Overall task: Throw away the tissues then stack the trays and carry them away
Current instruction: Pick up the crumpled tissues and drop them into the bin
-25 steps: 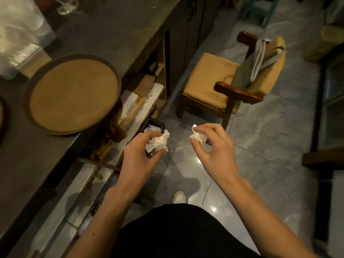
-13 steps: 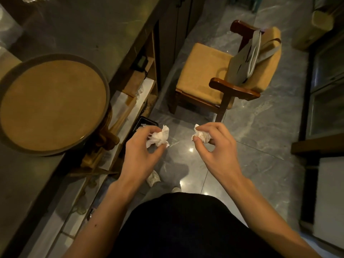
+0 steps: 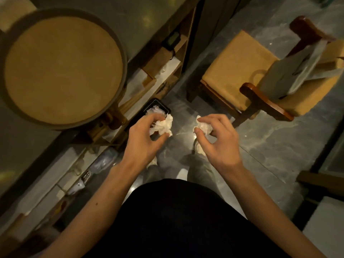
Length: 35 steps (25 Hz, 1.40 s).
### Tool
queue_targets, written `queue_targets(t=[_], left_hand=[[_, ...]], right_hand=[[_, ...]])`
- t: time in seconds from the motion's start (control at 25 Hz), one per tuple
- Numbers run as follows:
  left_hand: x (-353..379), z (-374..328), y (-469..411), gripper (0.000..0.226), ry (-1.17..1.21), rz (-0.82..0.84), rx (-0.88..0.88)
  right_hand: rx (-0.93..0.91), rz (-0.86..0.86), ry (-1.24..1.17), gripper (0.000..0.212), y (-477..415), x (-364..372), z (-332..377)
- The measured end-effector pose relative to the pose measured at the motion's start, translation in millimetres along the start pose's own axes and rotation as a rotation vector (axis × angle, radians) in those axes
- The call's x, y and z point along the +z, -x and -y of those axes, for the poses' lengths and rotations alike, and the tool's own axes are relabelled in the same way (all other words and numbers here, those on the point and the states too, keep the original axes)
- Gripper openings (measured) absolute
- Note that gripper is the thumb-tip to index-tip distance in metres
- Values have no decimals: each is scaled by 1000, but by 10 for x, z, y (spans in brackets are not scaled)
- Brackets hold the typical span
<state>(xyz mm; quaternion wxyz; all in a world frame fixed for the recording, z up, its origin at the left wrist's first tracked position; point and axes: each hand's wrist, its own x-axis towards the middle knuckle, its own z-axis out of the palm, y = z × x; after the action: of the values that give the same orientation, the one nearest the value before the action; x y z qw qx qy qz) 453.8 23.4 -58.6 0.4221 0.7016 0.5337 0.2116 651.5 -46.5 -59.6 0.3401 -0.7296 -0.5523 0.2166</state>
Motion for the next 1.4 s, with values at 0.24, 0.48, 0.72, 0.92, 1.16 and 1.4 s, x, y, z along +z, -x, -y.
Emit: queue_targets(t=[0.24, 0.48, 0.72, 0.92, 1.16, 1.4], left_hand=[[646, -89, -113, 35, -70, -211, -323], [1005, -33, -196, 37, -123, -236, -476], [1255, 419, -445, 39, -30, -259, -605], [1554, 1317, -743, 38, 110, -397, -738], [2009, 2419, -1137, 42, 59, -381, -799], [2290, 3257, -1426, 51, -16, -245, -836]], right_hand=[[-134, 303, -202, 20, -594, 149, -570], [-135, 463, -261, 21, -962, 372, -1077], [-81, 486, -220, 22, -1117, 996, -1472], [80, 478, -235, 22, -1168, 1765, -1975], [105, 630, -149, 29, -1296, 2622, -2515], [88, 710, 24, 34, -1517, 3324, -2938]])
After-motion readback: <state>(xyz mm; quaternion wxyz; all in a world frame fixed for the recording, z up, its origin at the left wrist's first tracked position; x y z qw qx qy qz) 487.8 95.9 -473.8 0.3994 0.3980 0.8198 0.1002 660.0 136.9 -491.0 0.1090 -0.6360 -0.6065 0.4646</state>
